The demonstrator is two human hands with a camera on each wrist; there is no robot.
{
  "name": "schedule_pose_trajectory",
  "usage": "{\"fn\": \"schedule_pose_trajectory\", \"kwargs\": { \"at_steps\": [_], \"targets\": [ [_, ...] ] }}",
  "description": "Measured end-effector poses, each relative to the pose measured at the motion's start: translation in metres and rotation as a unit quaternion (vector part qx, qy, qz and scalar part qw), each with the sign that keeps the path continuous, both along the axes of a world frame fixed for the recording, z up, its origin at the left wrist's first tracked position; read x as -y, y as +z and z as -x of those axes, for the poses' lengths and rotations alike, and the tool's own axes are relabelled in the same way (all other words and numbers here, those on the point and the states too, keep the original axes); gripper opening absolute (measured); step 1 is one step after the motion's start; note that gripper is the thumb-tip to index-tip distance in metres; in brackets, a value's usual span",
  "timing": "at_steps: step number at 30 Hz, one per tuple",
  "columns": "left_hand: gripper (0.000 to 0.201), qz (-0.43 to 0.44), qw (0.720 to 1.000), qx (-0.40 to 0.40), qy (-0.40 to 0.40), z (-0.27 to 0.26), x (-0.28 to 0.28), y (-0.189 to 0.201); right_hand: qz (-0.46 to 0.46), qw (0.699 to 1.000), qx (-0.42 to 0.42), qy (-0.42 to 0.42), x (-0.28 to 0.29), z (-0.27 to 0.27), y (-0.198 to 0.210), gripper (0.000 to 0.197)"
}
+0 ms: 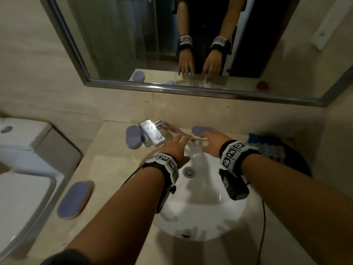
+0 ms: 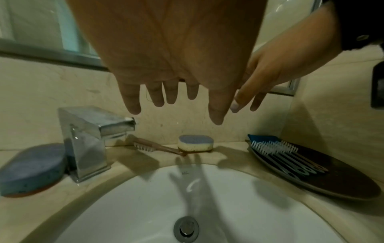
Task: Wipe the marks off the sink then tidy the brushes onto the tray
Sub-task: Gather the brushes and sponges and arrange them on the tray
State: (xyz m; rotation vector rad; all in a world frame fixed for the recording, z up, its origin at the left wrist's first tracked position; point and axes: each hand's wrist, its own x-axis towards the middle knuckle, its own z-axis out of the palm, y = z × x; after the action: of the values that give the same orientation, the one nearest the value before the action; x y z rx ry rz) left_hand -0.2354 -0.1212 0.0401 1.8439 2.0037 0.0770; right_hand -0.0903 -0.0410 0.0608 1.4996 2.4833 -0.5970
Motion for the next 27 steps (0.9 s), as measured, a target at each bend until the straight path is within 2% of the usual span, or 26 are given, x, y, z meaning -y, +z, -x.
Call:
{"fn": "schedule_pose_trajectory", "kwargs": {
  "at_steps": [3,7,17,20,27],
  "targets": [
    [0.078,0.040,0.999,0.009,-0.001,-0.003,-0.021,-0.021,0.034,0.999,0.027,-0.019,-0.020,0.006,-0.020,0.054],
    [0.076,0.052,0.998,-0.008,0.014,-0.006,-0.043,-0.044,0.014,1.000,-0.009,0.002,-0.040,0.012,-0.040,0.050],
    [0.074,0.054,0.986,-0.043,0.149,-0.001,-0.106,-0.083,-0.058,0.992,-0.033,0.107,-0.106,0.034,-0.087,0.046],
    [0.077,0.062,0.981,-0.017,0.183,0.007,-0.123,-0.093,-0.076,0.987,-0.016,0.138,-0.118,0.046,-0.100,0.051],
    [0.076,0.091,0.981,-0.002,0.170,0.027,-0.158,-0.117,-0.085,0.975,0.039,0.201,-0.131,0.069,-0.125,0.053]
  ]
}}
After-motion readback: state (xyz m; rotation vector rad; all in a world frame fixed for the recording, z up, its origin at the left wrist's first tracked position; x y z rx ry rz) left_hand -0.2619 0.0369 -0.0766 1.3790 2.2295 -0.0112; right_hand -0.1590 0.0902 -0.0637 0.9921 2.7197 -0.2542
